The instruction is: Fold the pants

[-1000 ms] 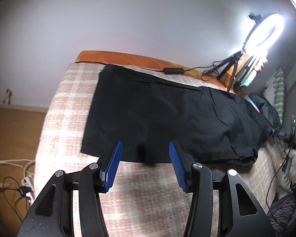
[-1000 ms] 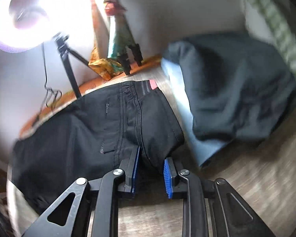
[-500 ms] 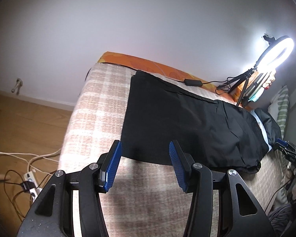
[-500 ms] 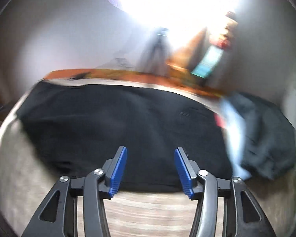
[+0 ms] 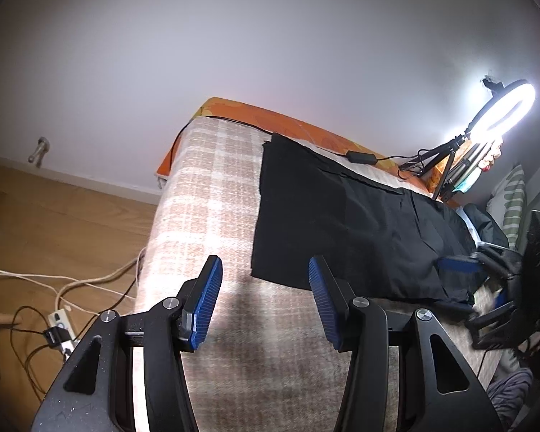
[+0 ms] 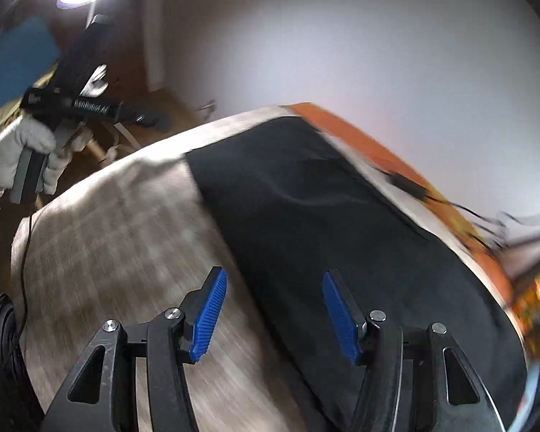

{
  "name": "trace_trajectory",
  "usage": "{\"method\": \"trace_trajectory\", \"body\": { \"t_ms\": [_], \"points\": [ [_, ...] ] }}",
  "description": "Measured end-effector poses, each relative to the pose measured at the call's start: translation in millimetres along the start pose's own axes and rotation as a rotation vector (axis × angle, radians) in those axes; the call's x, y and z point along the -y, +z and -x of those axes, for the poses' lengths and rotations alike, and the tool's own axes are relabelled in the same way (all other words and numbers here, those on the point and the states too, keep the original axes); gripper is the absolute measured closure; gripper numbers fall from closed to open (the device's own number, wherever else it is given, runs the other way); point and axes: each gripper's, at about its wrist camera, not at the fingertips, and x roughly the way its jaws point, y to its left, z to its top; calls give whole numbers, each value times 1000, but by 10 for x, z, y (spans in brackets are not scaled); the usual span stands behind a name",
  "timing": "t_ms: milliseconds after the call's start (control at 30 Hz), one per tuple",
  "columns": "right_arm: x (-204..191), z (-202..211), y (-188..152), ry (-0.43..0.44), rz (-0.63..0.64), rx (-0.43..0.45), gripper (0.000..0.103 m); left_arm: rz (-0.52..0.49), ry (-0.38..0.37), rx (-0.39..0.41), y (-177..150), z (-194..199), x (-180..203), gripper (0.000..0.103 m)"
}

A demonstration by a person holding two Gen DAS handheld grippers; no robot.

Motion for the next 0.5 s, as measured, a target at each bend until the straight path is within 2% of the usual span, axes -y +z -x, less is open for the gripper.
{"method": "trace_trajectory", "body": {
  "t_ms": [133, 300, 500],
  "points": [
    [-230, -389, 264, 38, 77, -22, 44, 25, -8, 10, 4, 7, -97, 54],
    [-497, -773, 529, 53, 140, -31, 36, 44, -13, 14, -3, -12, -181, 54],
    [-640, -1120, 794, 3, 173, -44, 34, 74, -19, 27, 3, 6, -286, 54]
  ]
}}
